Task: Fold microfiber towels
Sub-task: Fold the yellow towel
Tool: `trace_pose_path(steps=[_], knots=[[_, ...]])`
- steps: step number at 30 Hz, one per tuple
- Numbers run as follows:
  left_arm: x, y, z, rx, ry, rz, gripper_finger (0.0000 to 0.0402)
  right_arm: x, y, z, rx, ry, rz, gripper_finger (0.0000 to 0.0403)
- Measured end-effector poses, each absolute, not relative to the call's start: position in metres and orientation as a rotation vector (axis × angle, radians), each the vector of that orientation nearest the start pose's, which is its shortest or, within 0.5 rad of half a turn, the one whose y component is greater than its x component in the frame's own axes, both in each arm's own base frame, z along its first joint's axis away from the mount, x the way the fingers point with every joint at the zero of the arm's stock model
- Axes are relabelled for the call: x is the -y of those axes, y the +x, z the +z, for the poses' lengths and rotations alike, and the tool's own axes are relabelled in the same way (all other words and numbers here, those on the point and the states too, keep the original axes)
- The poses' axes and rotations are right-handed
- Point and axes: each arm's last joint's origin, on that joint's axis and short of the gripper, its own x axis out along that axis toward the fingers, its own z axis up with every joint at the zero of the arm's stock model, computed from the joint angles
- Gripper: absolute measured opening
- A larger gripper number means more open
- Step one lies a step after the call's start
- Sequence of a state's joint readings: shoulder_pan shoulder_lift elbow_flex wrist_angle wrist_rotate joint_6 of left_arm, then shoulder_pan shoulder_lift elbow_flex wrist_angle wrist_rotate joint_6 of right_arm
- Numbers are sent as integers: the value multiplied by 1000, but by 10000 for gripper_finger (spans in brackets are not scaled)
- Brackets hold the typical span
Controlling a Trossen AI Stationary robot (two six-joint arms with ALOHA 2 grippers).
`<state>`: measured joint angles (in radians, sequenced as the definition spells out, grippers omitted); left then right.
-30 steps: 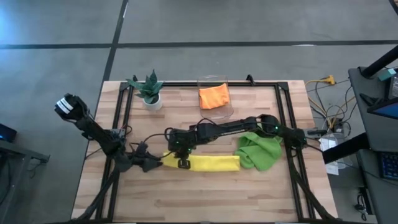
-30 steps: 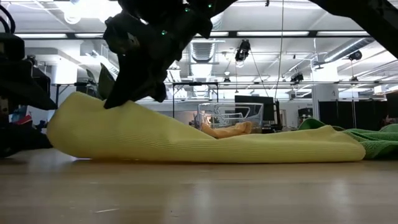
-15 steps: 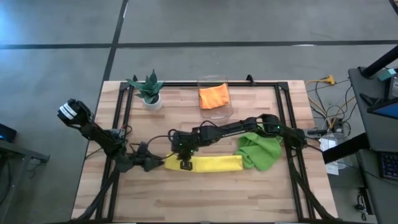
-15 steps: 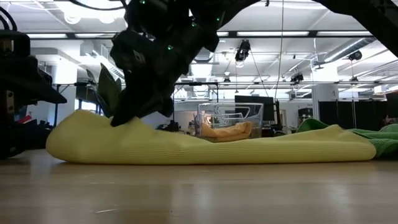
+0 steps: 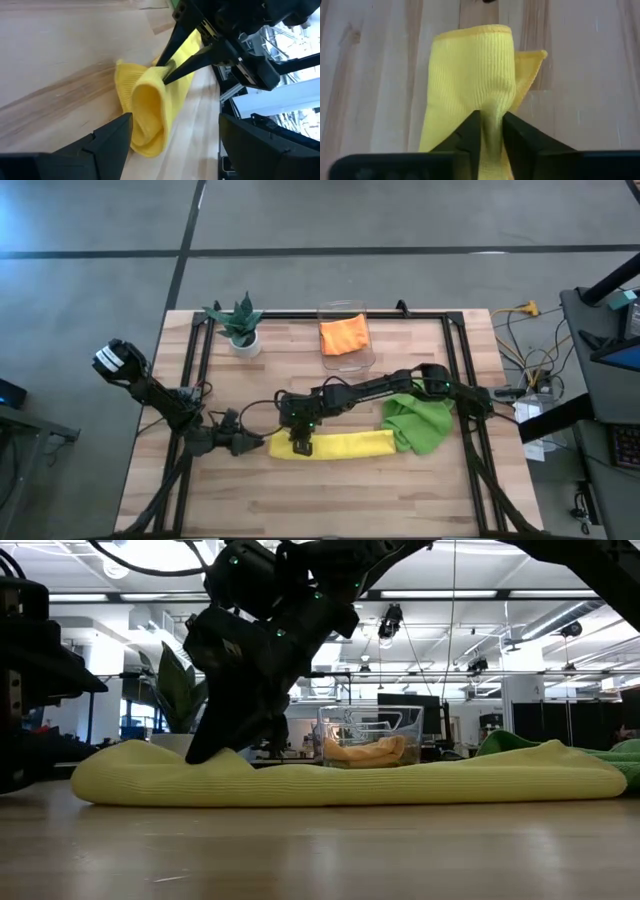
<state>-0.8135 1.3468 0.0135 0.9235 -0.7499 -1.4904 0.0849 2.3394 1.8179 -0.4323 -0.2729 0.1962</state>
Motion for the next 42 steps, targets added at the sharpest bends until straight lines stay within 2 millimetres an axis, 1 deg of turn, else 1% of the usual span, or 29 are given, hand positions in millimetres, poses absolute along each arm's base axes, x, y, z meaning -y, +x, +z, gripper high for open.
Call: trace_pose_path(steps=[6,14,17,19,20,22,23,25,28,30,33,37,39,42], knots=[[103,124,103,-263,-1201,152,278,-50,498,144,-990,287,226,128],[103,124,103,-262,-1203,152,278,-52,493,130,-1013,305,215,203],[103,124,103,-261,-1202,152,278,-57,491,126,-1003,294,220,225],[103,124,103,-259,-1201,154,278,-63,491,120,-1005,290,231,233],[103,124,103,-257,-1201,156,278,-67,492,117,-1009,294,239,235],[103,124,103,-253,-1200,159,278,-78,493,104,-1031,320,267,234],[103,124,103,-253,-1200,160,278,-84,493,97,-1048,337,278,230],[103,125,104,-250,-1201,161,278,-96,494,89,-1061,366,289,219],[103,125,104,-249,-1216,163,278,-109,493,83,-1055,358,310,195],[103,125,104,-248,-1223,163,278,-114,493,82,-1045,349,315,171],[103,125,104,-248,-1224,163,278,-114,493,81,-1047,354,322,120],[103,125,104,-248,-1224,163,278,-115,492,80,-1069,382,368,29],[103,125,104,-247,-1227,162,278,-119,492,83,-1071,381,377,16],[104,126,107,-236,-1251,141,278,-123,493,98,-1038,313,342,11]])
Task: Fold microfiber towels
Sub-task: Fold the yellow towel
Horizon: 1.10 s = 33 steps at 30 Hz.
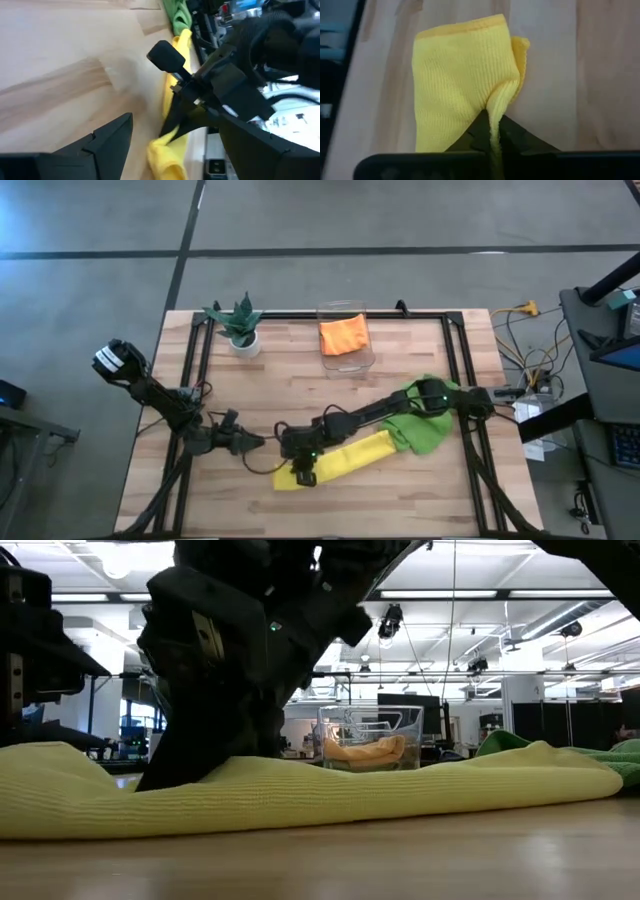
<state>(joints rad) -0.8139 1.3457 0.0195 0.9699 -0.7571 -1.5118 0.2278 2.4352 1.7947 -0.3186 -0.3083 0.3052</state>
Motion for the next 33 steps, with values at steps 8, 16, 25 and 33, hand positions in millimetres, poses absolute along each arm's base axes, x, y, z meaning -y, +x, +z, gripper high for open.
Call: trace_pose_path(steps=[8,16,25,33], knots=[[109,127,112,-232,-1282,93,278,-119,491,135,-935,184,265,9],[114,126,103,-286,-1240,108,278,-121,485,151,-900,178,265,9],[119,128,94,-255,-1192,98,278,-113,468,175,-836,171,243,8],[119,130,91,-161,-1288,134,278,-99,433,190,-816,164,136,8]])
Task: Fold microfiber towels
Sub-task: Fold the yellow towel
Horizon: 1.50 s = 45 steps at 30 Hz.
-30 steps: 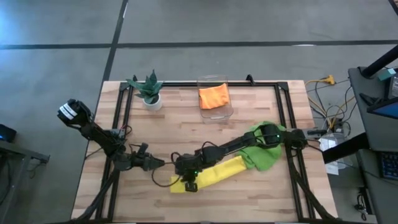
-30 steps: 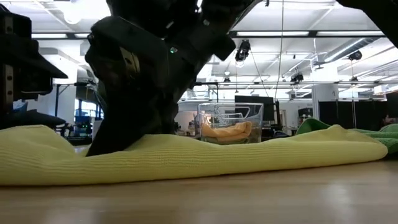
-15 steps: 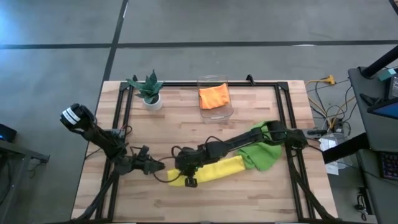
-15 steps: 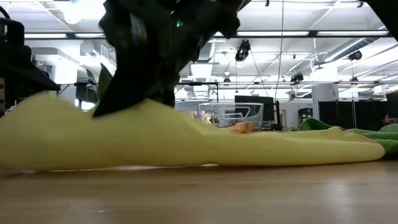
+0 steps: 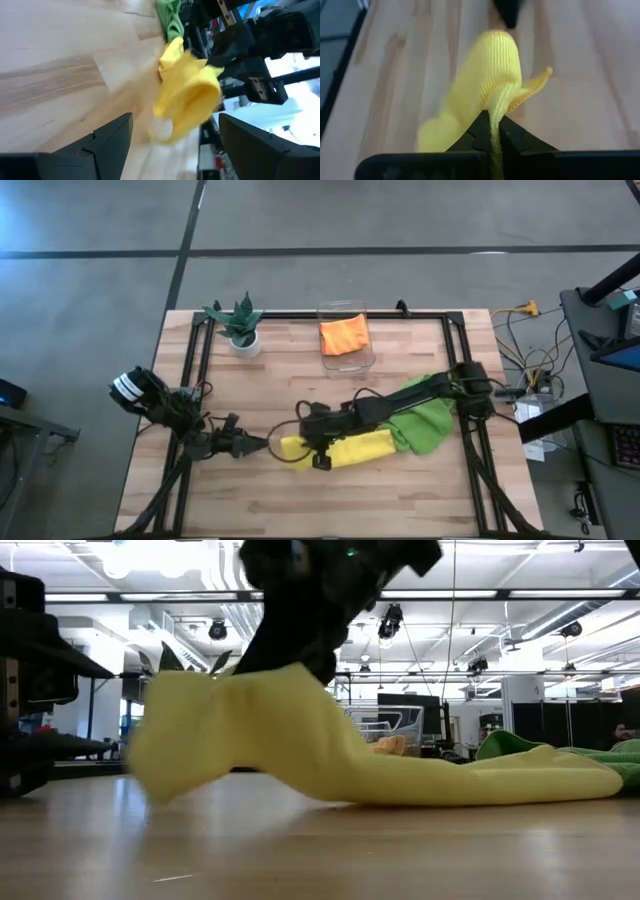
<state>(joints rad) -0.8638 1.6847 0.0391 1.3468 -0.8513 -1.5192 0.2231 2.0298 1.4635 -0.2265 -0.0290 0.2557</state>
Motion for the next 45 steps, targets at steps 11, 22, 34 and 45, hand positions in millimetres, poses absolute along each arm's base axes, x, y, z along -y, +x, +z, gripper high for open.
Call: trace_pose_path(steps=[11,22,34,45], knots=[[136,144,106,-61,-1458,54,278,-77,409,199,-727,240,58,8],[148,155,108,-38,-1459,47,278,-75,446,183,-587,266,32,8],[168,158,121,-37,-1478,-32,278,-69,463,153,-649,343,38,18],[169,154,138,-59,-1560,-141,278,-50,469,194,-561,399,23,121]])
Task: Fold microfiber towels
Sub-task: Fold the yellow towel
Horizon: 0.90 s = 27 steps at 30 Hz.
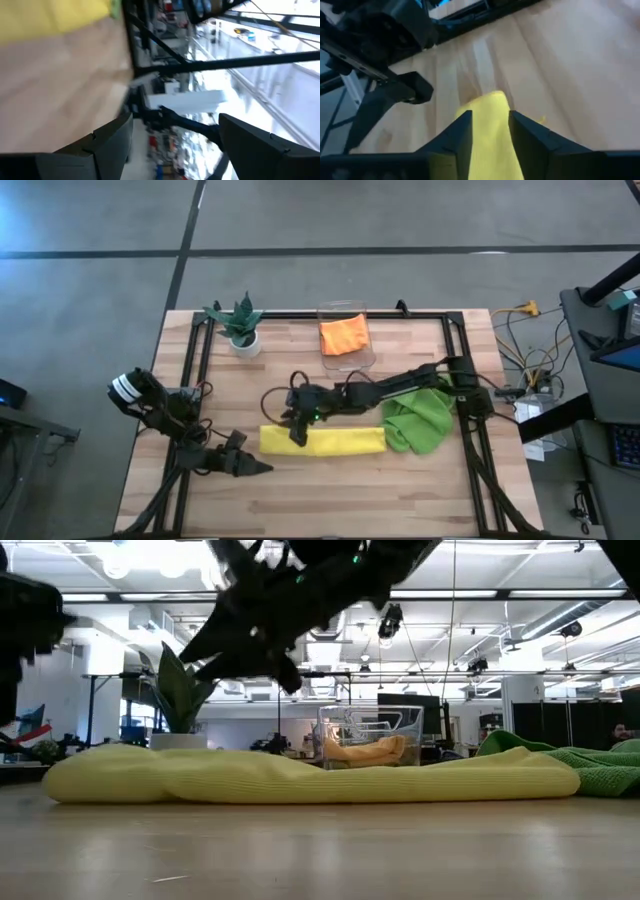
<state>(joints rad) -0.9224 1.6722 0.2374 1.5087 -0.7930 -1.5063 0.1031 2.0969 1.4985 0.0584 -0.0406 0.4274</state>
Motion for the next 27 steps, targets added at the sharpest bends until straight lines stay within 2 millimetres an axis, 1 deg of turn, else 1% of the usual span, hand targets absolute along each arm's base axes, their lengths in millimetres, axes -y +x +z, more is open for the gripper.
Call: trace_pose_path(steps=[3,5,9,11,15,17,19,20,22,24,27], knots=[[168,150,147,-50,-1539,-183,278,-49,458,212,-606,417,25,141],[167,148,152,-37,-1508,-195,278,-58,446,212,-701,407,27,149],[161,144,154,-55,-1457,-165,278,-89,419,194,-914,376,49,154],[157,142,156,-66,-1449,-148,278,-108,405,188,-951,373,62,154],[150,138,161,-121,-1410,-87,275,-142,376,177,-928,392,3,145],[145,139,163,-169,-1397,-15,269,-155,365,173,-861,430,-26,139],[140,140,162,-240,-1387,73,259,-165,358,172,-764,470,-30,134],[136,141,162,-280,-1374,120,254,-168,357,171,-712,483,-30,132],[128,146,164,-359,-1349,184,244,-167,357,168,-653,493,-44,126],[117,153,166,-407,-1326,204,235,-157,362,162,-614,500,-81,120],[101,165,170,-402,-1294,203,224,-131,368,155,-611,469,-150,118]])
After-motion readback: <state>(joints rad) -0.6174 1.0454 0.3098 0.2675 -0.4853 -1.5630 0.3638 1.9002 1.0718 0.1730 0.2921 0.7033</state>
